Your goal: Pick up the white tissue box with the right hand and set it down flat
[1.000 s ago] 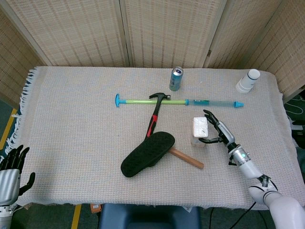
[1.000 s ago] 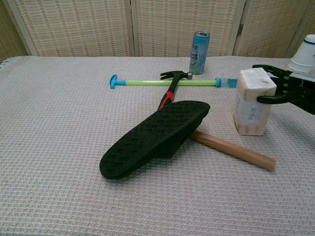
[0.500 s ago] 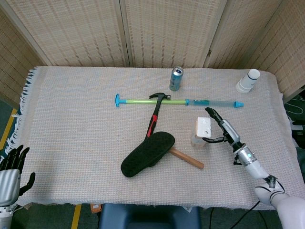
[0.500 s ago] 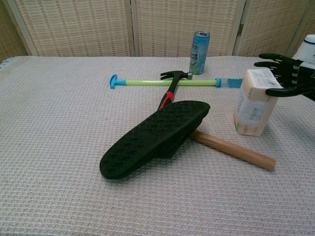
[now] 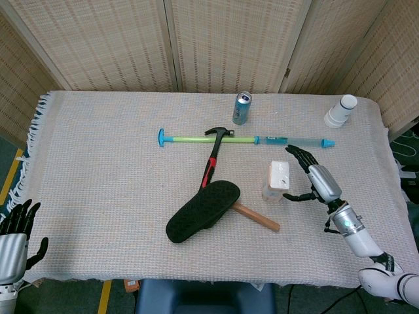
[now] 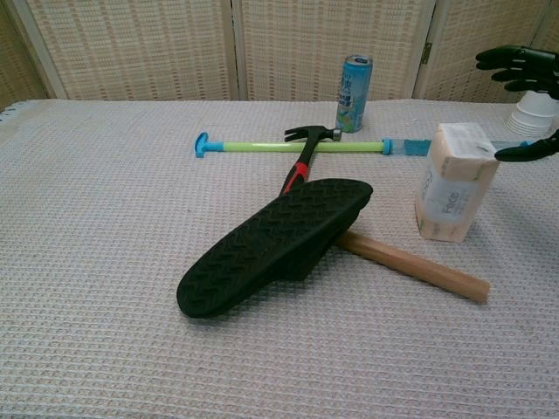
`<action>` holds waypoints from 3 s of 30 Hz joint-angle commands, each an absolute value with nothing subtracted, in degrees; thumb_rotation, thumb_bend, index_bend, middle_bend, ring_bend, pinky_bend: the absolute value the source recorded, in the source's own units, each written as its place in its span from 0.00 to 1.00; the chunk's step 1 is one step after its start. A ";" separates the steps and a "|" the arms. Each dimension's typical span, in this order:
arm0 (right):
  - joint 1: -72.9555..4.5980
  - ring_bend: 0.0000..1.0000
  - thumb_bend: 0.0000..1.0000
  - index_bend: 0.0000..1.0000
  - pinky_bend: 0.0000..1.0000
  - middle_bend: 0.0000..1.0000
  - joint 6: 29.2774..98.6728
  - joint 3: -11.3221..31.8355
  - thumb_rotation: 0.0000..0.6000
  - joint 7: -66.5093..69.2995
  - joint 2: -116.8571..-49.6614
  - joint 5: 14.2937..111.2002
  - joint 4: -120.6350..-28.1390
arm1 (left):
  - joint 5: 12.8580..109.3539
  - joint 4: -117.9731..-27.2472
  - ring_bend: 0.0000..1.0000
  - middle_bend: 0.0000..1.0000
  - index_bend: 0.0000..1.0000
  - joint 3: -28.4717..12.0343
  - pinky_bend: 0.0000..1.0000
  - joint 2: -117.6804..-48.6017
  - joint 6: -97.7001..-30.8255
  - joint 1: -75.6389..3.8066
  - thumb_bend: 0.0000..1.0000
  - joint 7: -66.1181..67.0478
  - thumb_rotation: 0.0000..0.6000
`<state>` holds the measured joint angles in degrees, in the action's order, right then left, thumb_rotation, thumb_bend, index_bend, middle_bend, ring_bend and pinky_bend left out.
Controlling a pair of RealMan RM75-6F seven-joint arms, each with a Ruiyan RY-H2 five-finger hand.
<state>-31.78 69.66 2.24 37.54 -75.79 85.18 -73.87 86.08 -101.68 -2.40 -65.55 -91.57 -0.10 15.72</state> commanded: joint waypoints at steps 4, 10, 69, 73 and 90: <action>-33.65 0.00 0.10 0.00 0.00 0.00 59.84 6.60 1.00 -1.07 -59.77 66.65 -104.23 | 86.41 -101.75 0.00 0.00 0.07 -2.37 0.17 -65.46 -91.86 0.03 0.40 15.62 1.00; -36.97 0.00 0.10 0.00 0.00 0.00 54.02 7.16 1.00 -8.37 -58.39 57.58 -106.23 | 86.16 -101.74 0.00 0.00 0.07 -2.52 0.17 -65.37 -91.87 0.08 0.40 15.54 1.00; -46.92 0.20 0.10 0.39 0.00 0.39 58.73 7.77 1.00 -27.07 -69.83 35.59 -99.62 | 85.73 -101.00 0.00 0.00 0.07 -2.98 0.17 -65.71 -92.06 0.15 0.40 16.22 1.00; -45.14 0.24 0.10 0.42 0.00 0.43 60.85 8.42 1.00 -23.94 -70.94 39.80 -98.43 | 85.70 -101.03 0.00 0.00 0.07 -2.97 0.17 -65.69 -92.09 0.20 0.40 16.23 1.00; -32.32 0.24 0.10 0.42 0.00 0.43 60.62 11.92 1.00 50.24 -84.68 73.79 -66.09 | 85.45 -100.95 0.00 0.00 0.07 -2.98 0.17 -65.95 -91.69 0.06 0.40 16.79 1.00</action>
